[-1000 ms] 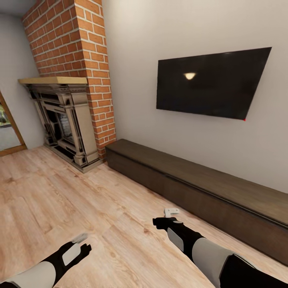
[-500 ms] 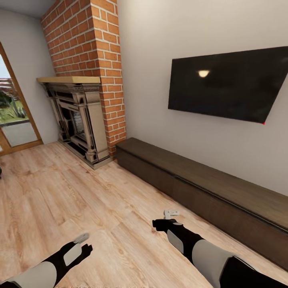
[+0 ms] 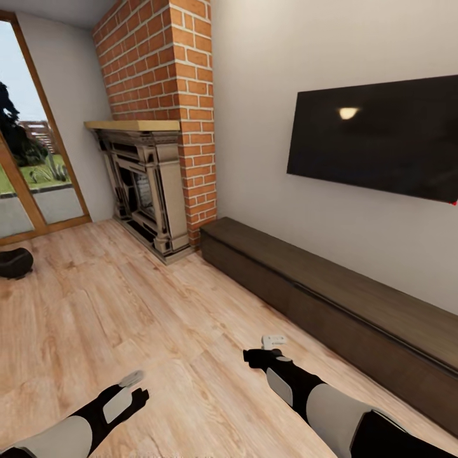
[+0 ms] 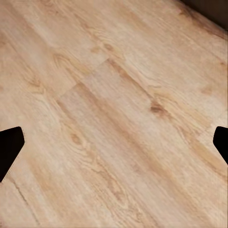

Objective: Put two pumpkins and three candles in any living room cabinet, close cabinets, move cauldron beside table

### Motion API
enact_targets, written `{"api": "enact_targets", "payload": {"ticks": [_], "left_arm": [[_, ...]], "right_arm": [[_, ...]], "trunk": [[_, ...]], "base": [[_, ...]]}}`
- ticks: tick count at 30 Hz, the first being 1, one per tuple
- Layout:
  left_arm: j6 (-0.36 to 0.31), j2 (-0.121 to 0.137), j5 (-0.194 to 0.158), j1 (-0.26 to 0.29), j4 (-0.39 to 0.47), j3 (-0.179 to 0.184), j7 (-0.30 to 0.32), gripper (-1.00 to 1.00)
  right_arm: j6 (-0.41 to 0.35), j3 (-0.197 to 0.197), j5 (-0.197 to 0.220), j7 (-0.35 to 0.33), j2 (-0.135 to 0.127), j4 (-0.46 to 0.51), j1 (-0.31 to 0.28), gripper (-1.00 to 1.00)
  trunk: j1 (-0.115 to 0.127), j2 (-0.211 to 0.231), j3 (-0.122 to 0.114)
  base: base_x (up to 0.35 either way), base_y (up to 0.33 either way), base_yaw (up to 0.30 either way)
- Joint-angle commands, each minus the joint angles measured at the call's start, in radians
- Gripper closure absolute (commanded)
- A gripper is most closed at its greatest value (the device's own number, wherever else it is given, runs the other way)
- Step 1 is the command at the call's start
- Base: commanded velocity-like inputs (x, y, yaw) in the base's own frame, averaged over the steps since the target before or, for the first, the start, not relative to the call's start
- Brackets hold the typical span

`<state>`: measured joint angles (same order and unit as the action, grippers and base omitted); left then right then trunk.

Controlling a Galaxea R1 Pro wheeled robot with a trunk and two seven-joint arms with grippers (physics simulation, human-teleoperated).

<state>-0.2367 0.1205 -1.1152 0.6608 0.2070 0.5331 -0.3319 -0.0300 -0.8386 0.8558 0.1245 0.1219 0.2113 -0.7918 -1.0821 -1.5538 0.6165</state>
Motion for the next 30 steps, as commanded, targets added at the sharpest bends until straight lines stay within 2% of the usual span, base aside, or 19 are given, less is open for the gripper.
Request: {"api": "enact_targets", "payload": {"ticks": [1,10,20,30], "left_arm": [[-0.004,0.001,-0.006,0.000,0.003,0.007,-0.007,-1.00],[-0.004,0.002,-0.008,0.000,0.003,0.007,-0.007,-1.00],[-0.003,0.008,-0.006,-0.008,0.003,0.007,-0.007,-1.00],[-0.004,0.013,-0.005,-0.013,0.003,0.008,-0.006,-1.00]], "right_arm": [[0.001,-0.009,0.006,0.007,-0.001,0.002,-0.001,-1.00],[0.008,-0.009,0.006,0.008,-0.001,0.002,-0.001,-1.00],[0.008,-0.010,-0.001,0.007,-0.001,0.002,0.000,-1.00],[0.011,-0.012,-0.010,0.004,0.003,0.010,0.024,-1.00]], "trunk": [[0.004,0.007,-0.001],[0.039,0.070,-0.019],[0.039,0.070,-0.009],[0.039,0.070,-0.005]], "base": [[0.000,0.000,0.195],[0.000,0.000,0.214],[0.011,0.008,0.225],[0.220,0.176,0.089]]}}
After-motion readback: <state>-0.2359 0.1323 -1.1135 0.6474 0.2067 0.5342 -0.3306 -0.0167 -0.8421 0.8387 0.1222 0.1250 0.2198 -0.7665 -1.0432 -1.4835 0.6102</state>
